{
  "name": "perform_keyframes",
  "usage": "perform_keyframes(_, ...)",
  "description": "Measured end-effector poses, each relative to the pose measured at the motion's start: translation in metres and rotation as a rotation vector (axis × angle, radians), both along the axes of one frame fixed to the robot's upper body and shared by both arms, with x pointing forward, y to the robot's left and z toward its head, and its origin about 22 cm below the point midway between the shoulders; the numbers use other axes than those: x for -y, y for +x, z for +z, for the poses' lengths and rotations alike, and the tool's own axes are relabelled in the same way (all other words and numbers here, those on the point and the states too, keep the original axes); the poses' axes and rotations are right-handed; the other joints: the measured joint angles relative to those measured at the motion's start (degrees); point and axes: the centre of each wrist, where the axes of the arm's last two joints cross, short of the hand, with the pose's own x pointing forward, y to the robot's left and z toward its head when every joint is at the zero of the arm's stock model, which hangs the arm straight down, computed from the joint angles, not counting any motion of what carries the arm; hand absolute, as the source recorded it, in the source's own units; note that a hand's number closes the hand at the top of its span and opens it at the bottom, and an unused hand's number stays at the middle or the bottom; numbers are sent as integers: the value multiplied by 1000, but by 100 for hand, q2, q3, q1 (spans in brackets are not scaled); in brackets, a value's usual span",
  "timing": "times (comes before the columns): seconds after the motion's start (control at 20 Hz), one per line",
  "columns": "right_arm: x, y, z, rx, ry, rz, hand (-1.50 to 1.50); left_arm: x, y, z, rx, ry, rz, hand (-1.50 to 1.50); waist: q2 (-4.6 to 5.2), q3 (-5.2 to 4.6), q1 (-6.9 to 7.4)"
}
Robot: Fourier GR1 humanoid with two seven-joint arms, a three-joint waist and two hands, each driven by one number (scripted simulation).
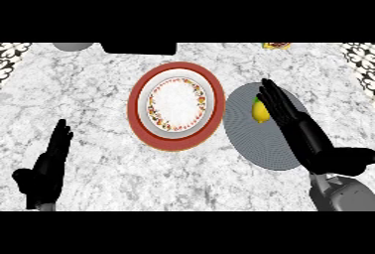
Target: Pick the sweet potato from the placemat and place it in the plate
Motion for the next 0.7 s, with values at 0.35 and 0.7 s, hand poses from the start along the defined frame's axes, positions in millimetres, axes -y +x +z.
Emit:
perform_keyframes(0.35, 30, 50, -6, -243, -47, -323, 150, 8, 20, 16, 57, 21, -132, 0, 205, 91, 125)
perform_keyframes(0.7, 31, 84, -29, -251, -163, -817, -150, 16, 30, 13, 34, -4, -238, 0, 207, 154, 141)
